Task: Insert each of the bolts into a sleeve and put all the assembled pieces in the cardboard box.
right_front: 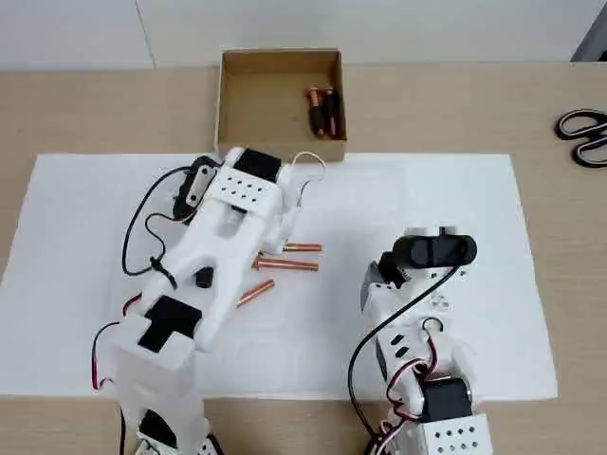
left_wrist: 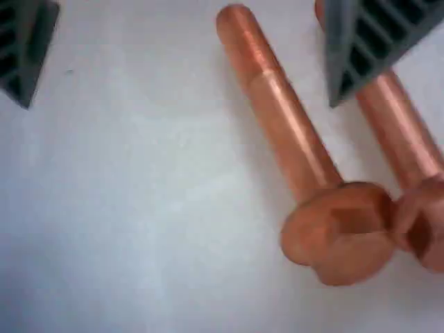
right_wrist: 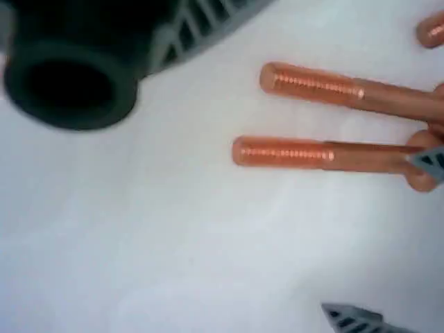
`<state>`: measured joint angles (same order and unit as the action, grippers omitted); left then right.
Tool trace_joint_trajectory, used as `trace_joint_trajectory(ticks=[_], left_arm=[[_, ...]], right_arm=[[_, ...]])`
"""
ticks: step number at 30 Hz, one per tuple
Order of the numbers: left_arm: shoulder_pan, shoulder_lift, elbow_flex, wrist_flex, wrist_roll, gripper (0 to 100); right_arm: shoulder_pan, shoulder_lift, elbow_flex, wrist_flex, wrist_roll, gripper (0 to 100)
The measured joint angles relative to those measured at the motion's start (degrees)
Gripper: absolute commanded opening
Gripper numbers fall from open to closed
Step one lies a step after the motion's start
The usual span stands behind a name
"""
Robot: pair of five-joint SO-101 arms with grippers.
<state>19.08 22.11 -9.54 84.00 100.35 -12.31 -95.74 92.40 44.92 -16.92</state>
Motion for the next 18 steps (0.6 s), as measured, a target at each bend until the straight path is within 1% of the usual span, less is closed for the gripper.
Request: trace_joint_trajectory(ticks=[3,8,12,18], left_arm=[[0.4,0.0,-2.3,0.3,0.0,26],[2.8,0.0,-2.6,0.8,0.3,26],[2.8,0.3,-2.7,0.8,0.9,26],[2.8,4.9,-3.0,0.8,0.9,26]], right_arm=[[0.0,0.0,0.0,0.0,0.0,0.4],[0.0,0.0,0.0,0.0,0.0,0.4],[0.0,0.0,1.4,0.0,0.0,0.4],[0.1,0.0,2.9,0.0,0.0,0.4]])
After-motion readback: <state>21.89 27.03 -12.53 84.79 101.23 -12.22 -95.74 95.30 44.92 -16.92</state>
